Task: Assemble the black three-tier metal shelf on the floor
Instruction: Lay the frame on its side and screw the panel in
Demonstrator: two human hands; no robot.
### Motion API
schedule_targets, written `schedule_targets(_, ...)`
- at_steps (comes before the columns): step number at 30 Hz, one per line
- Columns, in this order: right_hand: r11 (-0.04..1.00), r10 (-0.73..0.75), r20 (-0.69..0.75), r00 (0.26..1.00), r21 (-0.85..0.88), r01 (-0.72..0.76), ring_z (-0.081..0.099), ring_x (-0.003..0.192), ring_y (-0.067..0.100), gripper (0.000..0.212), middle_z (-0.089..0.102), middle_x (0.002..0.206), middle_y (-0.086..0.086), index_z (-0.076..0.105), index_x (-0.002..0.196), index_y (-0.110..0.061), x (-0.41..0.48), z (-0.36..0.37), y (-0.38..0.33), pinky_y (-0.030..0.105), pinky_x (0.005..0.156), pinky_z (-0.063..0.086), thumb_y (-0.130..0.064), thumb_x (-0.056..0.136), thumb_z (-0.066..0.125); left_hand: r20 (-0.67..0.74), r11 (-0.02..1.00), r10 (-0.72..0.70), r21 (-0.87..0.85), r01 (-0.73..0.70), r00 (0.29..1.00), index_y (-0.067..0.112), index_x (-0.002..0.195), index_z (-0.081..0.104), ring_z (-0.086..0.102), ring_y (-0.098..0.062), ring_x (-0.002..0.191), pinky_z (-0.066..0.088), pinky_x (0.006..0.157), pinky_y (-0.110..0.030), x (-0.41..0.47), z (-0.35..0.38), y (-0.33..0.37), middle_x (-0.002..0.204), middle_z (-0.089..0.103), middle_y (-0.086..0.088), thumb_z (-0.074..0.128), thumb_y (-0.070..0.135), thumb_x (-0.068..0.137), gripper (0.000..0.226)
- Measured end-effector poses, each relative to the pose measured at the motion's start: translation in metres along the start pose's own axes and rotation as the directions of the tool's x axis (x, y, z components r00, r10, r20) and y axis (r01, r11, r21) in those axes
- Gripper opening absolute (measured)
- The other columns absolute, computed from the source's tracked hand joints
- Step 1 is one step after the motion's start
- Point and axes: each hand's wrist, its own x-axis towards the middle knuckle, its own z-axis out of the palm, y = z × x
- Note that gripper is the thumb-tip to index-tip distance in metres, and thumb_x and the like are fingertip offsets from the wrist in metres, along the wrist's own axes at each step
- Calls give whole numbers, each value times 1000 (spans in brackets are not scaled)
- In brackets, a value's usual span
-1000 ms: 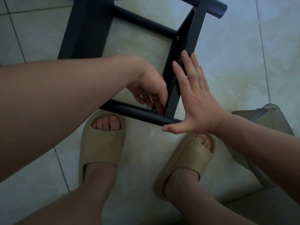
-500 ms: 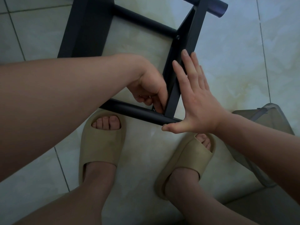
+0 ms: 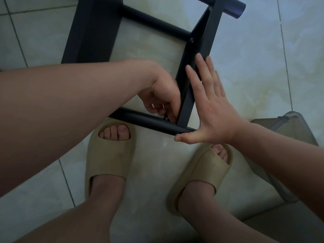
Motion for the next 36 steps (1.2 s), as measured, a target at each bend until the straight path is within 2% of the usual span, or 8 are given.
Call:
schedule_targets(6,1000,-1,-3,1000,9,1,-16,154,38,139,-9,168,21,5,161,-4,0,0,0,62,124,2,-90,66,58,3,1000,18,24,-18,1000,16,86,70,47,-8,63,36,63,-21,-1,-1,0,72,66,6,66,4,87,13)
schedule_targets(11,1000,-9,-10,1000,8,9,-15,154,40,139,-8,167,21,5,161,-3,0,2,1,63,123,3,-90,66,57,6,1000,13,-5,-13,1000,18,90,73,50,-9,68,38,65,-22,-2,-2,-2,84,69,5,68,13,87,9)
schedule_targets(13,1000,-9,-10,1000,10,9,-15,154,40,139,-8,167,21,5,161,-3,0,2,1,63,123,3,-90,66,58,12,1000,15,0,-15,1000,18,87,73,51,-10,66,38,65,-23,-1,2,-2,80,68,4,68,14,86,7)
schedule_targets(17,1000,-9,-10,1000,10,9,-16,154,39,139,-9,168,20,4,161,-4,0,2,1,63,123,3,-91,66,56,3,999,35,-25,-35,999,16,83,68,49,-8,62,38,64,-21,3,4,-1,69,64,4,65,6,89,12)
schedule_targets(23,1000,-13,-18,1000,21,13,-15,154,39,139,-8,167,21,6,161,-3,0,3,1,63,123,3,-91,66,56,-7,995,73,-62,-73,997,13,83,66,47,-9,61,37,63,-20,3,5,-2,67,62,2,62,-1,89,15)
schedule_targets(30,1000,-9,-12,1000,18,9,-16,154,39,139,-9,168,21,5,161,-3,0,2,1,62,124,1,-90,66,57,4,978,131,-167,-129,991,8,86,66,53,-11,62,44,64,-21,4,6,-8,69,63,-3,60,-7,89,16)
schedule_targets(36,1000,-10,-8,1000,14,11,-16,154,39,139,-8,167,21,5,161,-3,0,1,0,63,123,2,-90,66,58,28,992,97,-89,-94,995,15,85,69,53,-9,65,41,67,-23,2,1,-7,74,66,3,64,4,89,13)
